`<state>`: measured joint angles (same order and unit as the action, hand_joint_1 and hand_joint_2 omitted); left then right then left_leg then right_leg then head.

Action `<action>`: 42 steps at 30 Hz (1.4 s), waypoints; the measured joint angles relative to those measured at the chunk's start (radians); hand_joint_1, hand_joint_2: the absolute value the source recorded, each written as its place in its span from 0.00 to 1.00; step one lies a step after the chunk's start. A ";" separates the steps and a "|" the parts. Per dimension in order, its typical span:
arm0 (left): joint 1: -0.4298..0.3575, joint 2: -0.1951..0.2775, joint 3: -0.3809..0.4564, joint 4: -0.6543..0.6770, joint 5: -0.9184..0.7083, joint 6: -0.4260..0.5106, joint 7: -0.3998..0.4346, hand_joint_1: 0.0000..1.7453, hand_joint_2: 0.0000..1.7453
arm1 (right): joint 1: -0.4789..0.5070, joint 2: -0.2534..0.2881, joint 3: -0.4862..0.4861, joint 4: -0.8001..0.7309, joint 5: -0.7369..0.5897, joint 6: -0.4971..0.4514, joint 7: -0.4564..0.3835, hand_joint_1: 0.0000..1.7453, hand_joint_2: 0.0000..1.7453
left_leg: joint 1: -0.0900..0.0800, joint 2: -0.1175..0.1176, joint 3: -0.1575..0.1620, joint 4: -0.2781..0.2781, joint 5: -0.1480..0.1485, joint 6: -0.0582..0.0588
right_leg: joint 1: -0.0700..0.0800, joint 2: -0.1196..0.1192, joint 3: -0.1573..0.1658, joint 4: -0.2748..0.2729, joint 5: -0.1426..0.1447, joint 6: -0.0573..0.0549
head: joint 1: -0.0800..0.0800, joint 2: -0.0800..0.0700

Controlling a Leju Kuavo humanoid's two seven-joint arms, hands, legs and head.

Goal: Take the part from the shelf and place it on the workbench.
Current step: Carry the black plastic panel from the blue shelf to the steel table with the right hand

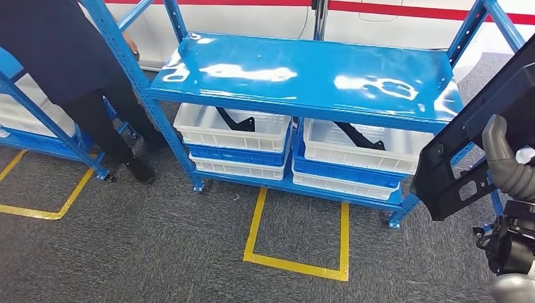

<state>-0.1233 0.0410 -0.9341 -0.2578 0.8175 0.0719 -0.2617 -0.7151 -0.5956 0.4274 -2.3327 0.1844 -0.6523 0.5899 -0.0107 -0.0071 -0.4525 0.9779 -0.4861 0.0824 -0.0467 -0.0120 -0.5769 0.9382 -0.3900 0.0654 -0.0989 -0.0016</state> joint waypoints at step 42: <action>0.009 0.038 0.027 0.019 0.061 0.008 0.534 0.00 1.00 | 0.068 -0.219 -0.326 -0.030 -0.194 0.059 0.042 1.00 1.00 | -0.022 -0.039 -0.025 -0.103 0.088 0.013 | 0.016 0.008 -0.063 0.255 -0.143 0.018 | 0.002 0.000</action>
<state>-0.1145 0.0789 -0.9076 -0.2388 0.8781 0.0797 0.2727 -0.6473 -0.8150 0.1016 -2.3625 -0.0096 -0.5935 0.6317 -0.0329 -0.0460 -0.4772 0.8749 -0.3982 0.0953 -0.0310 -0.0042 -0.6402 1.1935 -0.5328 0.0834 -0.0968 -0.0016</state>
